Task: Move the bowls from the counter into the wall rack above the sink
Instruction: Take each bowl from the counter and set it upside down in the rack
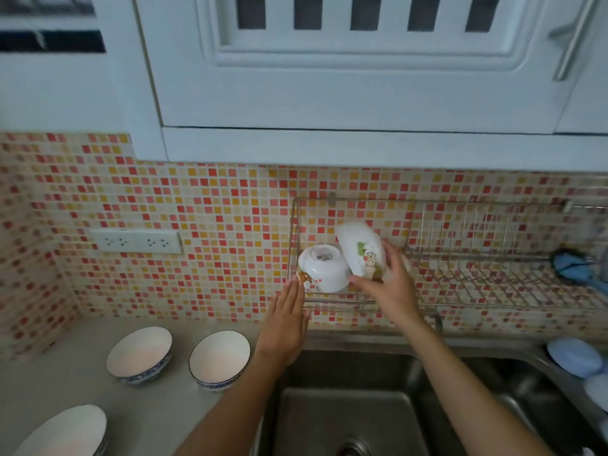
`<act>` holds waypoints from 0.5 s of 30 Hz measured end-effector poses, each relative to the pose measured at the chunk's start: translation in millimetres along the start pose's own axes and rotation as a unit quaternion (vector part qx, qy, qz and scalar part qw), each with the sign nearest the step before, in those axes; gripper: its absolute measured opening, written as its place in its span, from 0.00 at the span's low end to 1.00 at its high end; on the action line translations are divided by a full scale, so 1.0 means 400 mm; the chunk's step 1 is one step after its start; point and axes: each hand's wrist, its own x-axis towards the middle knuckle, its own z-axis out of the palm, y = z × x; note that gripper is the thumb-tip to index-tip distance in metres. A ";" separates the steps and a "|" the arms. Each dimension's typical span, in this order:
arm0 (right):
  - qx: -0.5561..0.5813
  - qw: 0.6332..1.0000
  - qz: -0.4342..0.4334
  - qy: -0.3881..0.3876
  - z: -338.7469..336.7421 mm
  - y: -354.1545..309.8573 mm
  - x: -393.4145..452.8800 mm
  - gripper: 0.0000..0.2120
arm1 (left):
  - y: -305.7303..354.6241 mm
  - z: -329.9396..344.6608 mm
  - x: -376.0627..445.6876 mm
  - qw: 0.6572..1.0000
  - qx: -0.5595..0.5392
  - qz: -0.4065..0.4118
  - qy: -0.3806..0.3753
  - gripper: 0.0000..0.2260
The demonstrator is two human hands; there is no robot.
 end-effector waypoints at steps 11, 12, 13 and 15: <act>-0.362 0.905 -0.180 -0.135 0.088 0.047 0.105 0.43 | 0.005 -0.005 0.000 1.000 -0.008 -0.012 -0.007 0.26; -0.376 0.898 -0.180 -0.140 0.092 0.048 0.113 0.43 | 0.004 -0.003 -0.001 1.000 -0.008 -0.015 -0.008 0.26; -0.389 0.891 -0.183 -0.146 0.097 0.048 0.119 0.42 | 0.004 -0.002 -0.001 1.000 -0.008 -0.016 -0.008 0.26; -0.404 0.881 -0.186 -0.159 0.108 0.051 0.131 0.42 | 0.006 -0.001 -0.001 1.000 -0.015 -0.021 -0.005 0.26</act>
